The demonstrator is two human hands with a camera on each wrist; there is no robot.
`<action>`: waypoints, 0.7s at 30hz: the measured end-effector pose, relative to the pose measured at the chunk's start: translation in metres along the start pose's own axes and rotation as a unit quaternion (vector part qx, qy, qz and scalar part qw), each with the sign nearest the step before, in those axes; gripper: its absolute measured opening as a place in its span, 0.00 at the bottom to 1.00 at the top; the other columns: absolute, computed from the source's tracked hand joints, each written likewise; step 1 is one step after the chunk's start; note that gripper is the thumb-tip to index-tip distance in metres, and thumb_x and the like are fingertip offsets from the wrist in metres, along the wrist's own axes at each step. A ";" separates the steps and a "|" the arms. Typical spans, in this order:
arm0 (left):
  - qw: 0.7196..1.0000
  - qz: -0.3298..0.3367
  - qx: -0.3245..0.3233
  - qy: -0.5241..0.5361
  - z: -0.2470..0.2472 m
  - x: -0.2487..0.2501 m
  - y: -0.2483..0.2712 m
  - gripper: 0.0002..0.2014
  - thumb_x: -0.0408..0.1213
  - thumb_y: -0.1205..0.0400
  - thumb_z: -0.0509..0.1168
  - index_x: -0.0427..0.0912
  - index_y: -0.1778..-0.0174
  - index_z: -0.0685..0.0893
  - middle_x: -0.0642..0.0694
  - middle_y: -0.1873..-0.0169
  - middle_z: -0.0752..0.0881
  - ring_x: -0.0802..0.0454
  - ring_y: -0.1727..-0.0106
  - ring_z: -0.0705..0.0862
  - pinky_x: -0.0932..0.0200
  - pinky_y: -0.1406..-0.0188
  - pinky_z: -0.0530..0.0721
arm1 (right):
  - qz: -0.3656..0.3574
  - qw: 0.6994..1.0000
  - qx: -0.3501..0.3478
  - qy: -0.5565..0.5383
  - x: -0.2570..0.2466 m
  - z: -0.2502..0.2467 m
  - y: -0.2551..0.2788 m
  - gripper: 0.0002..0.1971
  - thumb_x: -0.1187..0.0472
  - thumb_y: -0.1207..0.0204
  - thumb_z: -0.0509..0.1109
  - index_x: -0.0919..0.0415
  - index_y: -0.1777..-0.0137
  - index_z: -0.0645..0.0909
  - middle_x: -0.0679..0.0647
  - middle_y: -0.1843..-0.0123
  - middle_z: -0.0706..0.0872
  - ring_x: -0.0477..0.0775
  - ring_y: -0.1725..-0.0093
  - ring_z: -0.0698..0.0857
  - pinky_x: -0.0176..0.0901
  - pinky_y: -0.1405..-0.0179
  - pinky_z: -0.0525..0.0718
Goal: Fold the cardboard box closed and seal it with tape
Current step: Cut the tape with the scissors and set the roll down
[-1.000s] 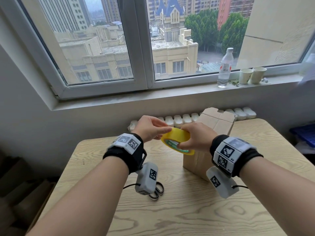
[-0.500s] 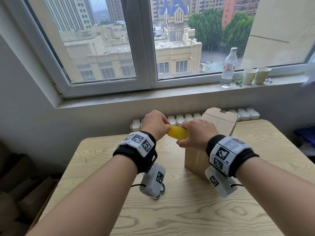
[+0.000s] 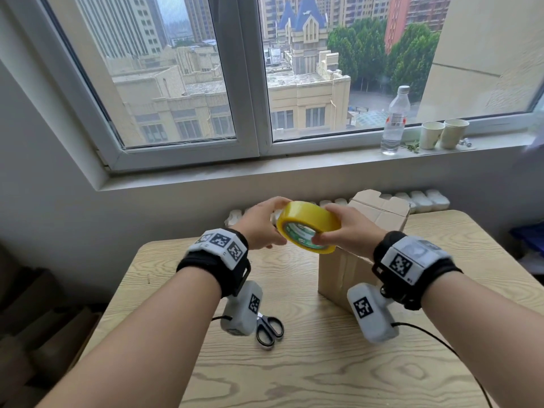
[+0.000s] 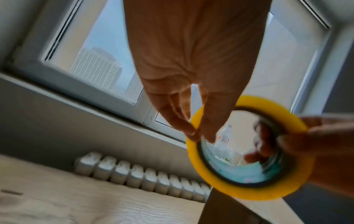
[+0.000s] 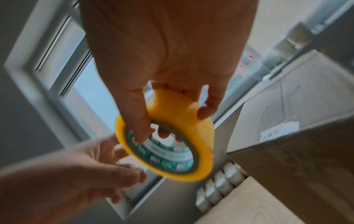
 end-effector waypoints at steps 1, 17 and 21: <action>1.000 0.007 0.022 -0.006 -0.003 -0.001 0.000 0.27 0.22 0.28 0.72 0.46 0.34 0.79 0.48 0.44 0.83 0.52 0.65 0.86 0.62 0.71 0.87 | 0.006 0.999 -0.024 -0.035 0.001 0.000 -0.001 0.20 0.58 0.35 0.82 0.59 0.45 0.82 0.56 0.51 0.87 0.56 0.51 0.87 0.50 0.52 0.87; 0.984 0.090 0.082 -0.133 -0.004 0.023 0.002 0.26 0.35 0.38 0.83 0.54 0.44 0.90 0.60 0.57 0.81 0.59 0.53 0.80 0.63 0.49 0.78 | 0.090 0.957 -0.119 -0.248 0.012 0.000 0.005 0.18 0.66 0.19 0.64 0.74 0.32 0.78 0.71 0.34 0.82 0.65 0.39 0.82 0.54 0.38 0.78; 0.985 0.093 0.083 -0.119 -0.005 0.026 -0.001 0.26 0.34 0.39 0.83 0.53 0.44 0.90 0.62 0.60 0.80 0.63 0.62 0.78 0.61 0.55 0.82 | 0.102 0.955 -0.078 -0.266 0.011 -0.007 0.005 0.16 0.65 0.18 0.63 0.71 0.34 0.79 0.71 0.35 0.82 0.65 0.38 0.81 0.58 0.38 0.80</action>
Point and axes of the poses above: each hand's wrist, its own y-axis away from the middle knuckle, its own z-axis out of the palm, x = y × z, the point moved 4 cm from there along -y, towards the middle knuckle
